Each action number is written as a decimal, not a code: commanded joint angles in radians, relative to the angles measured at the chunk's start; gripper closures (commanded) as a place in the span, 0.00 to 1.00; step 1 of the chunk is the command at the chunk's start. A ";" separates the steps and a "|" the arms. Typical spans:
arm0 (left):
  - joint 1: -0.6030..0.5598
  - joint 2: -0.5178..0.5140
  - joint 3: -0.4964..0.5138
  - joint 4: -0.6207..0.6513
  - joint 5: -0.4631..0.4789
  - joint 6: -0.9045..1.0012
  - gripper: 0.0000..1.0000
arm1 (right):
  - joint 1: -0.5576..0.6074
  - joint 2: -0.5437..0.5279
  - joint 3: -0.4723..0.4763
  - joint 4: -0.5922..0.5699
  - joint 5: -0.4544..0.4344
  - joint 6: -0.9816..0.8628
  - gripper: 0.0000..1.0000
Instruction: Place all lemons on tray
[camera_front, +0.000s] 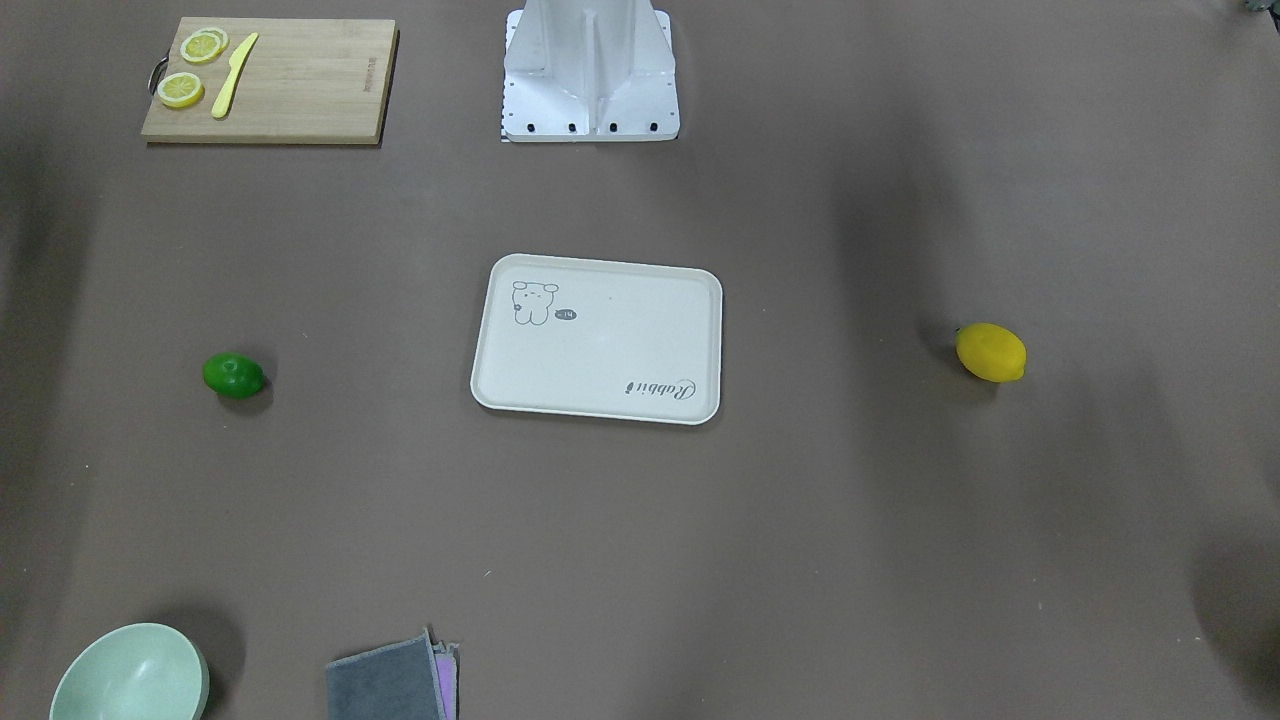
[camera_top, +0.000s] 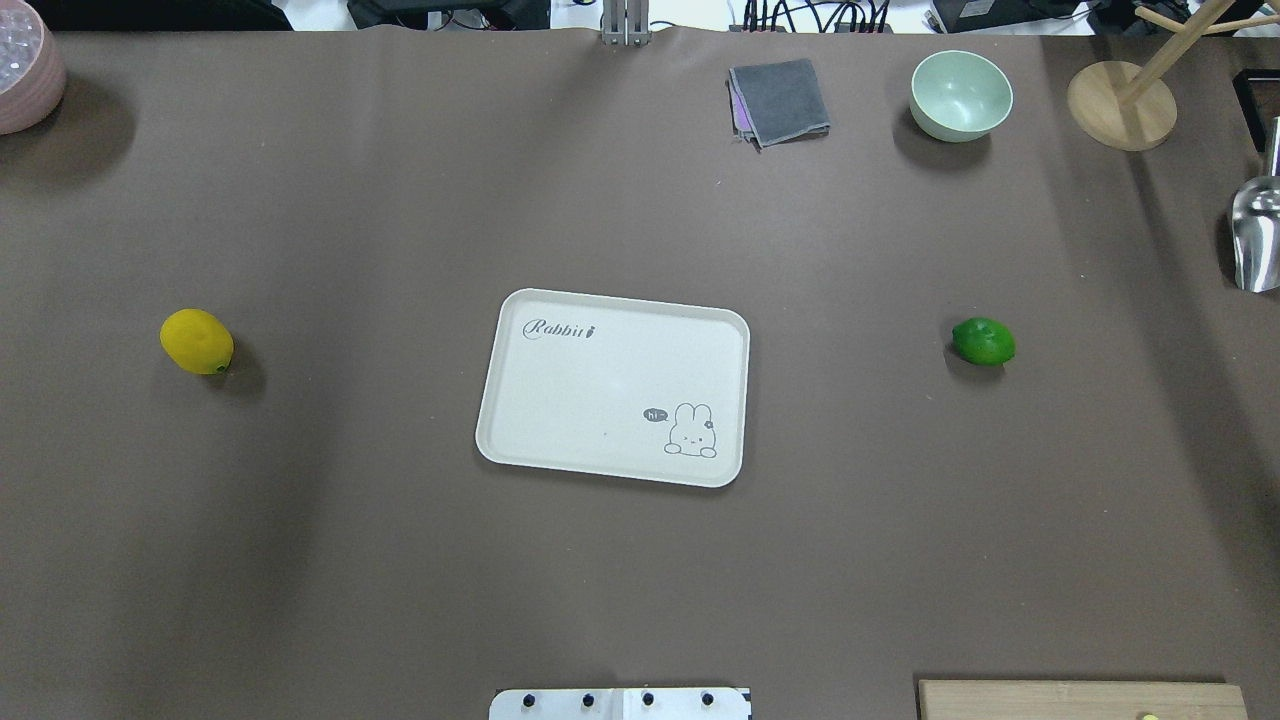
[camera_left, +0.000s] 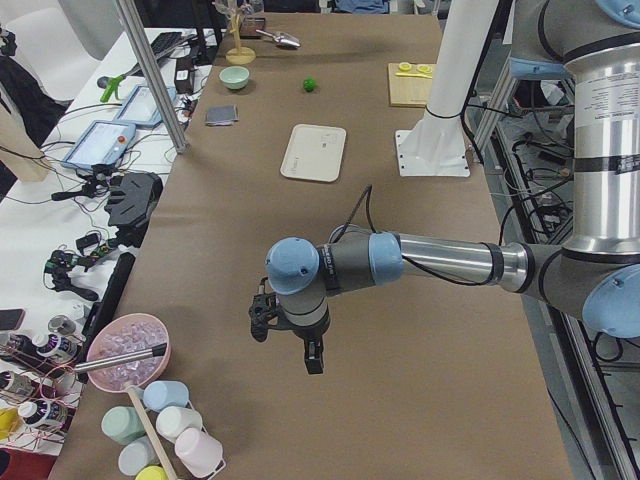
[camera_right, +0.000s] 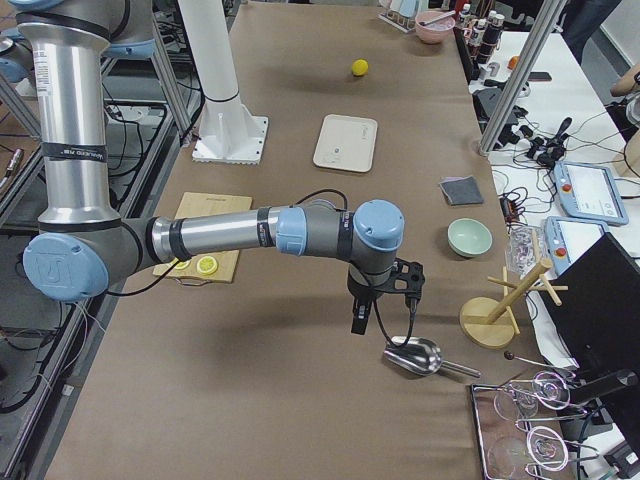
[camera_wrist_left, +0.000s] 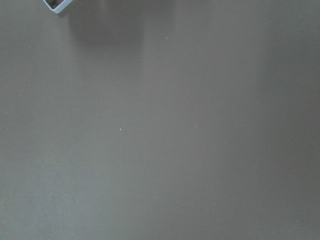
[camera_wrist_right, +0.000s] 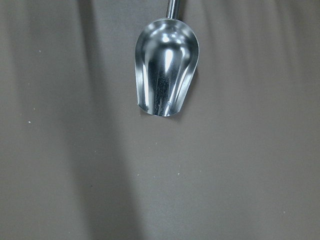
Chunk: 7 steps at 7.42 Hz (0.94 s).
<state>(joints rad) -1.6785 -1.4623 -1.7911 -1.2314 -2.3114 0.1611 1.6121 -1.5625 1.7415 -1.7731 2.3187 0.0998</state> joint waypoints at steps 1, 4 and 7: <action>0.003 -0.004 0.002 0.015 0.004 0.000 0.02 | 0.000 0.002 0.001 0.000 -0.004 0.001 0.01; 0.003 -0.013 -0.013 0.038 -0.009 -0.065 0.02 | 0.000 0.004 0.019 -0.002 -0.004 0.021 0.01; 0.177 -0.102 -0.056 -0.040 -0.013 -0.436 0.02 | -0.098 0.018 0.107 -0.002 0.025 0.211 0.01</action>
<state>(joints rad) -1.5929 -1.5284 -1.8335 -1.2190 -2.3225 -0.1116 1.5614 -1.5496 1.8144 -1.7791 2.3276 0.2351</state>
